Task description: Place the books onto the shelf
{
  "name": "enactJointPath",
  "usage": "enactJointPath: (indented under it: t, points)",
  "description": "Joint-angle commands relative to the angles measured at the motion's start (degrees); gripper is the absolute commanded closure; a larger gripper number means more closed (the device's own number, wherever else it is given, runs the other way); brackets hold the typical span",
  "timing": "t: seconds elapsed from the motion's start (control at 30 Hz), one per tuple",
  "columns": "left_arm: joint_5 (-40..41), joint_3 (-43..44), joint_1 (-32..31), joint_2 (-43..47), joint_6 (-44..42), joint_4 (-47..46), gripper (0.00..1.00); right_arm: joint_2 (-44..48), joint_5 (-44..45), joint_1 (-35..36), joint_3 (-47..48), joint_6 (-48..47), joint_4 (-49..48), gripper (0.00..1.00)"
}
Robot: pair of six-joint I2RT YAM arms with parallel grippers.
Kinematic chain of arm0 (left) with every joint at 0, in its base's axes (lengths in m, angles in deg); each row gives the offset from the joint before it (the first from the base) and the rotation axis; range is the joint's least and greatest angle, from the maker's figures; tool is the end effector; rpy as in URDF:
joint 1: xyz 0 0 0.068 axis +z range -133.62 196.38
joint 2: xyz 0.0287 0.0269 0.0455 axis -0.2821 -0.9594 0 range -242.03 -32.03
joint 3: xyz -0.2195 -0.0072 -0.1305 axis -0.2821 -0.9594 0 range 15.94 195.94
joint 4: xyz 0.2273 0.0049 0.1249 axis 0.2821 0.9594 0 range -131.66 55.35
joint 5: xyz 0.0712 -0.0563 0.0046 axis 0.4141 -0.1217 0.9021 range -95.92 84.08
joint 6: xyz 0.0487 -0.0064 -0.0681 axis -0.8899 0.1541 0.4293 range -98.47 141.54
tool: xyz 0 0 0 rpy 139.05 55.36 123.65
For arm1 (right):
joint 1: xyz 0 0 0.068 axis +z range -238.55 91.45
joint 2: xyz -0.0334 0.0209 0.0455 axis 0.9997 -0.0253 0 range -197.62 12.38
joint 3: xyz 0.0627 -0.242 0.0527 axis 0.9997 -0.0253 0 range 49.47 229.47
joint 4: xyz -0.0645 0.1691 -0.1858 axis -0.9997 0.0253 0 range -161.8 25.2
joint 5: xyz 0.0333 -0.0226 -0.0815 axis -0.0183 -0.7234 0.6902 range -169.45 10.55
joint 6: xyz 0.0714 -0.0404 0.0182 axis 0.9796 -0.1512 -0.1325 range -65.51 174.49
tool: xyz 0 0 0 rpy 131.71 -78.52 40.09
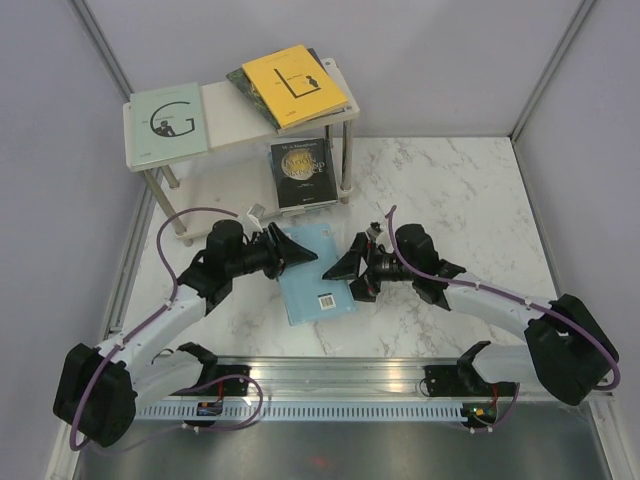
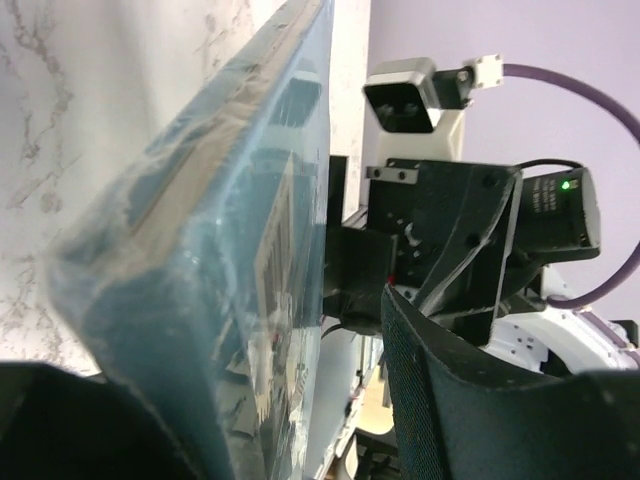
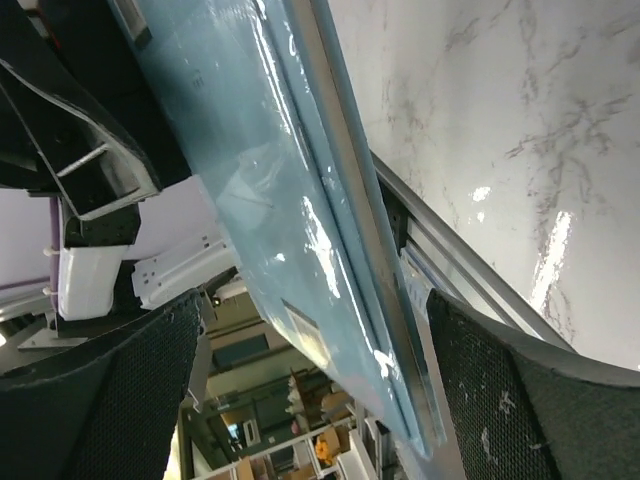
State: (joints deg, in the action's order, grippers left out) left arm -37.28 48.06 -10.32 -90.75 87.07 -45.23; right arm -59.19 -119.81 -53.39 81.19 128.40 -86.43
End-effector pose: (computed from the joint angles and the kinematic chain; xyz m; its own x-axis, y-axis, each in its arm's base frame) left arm 0.2169 -0.1520 0.2151 -0.8834 -0.4257 -0.1959 0.0180 0.3868 -0.9220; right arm 0.2054 0.2030 0.1819 -0.9784 0.2063 0.0144 0.0803 0.3149 0.9457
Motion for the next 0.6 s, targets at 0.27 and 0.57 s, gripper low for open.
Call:
enactJointPath:
  t: [0.27,0.57]
  points:
    - [-5.5,5.6,6.5,4.5,7.0,-7.1,0.98,-4.8,-1.2,2.5,7.3,4.1,-11.7,0.79]
    - [-4.1,12.8,8.6,2.3,0.2,6.8,0.30,-5.7,-1.1,2.2,14.5,7.1,-14.5,1.00]
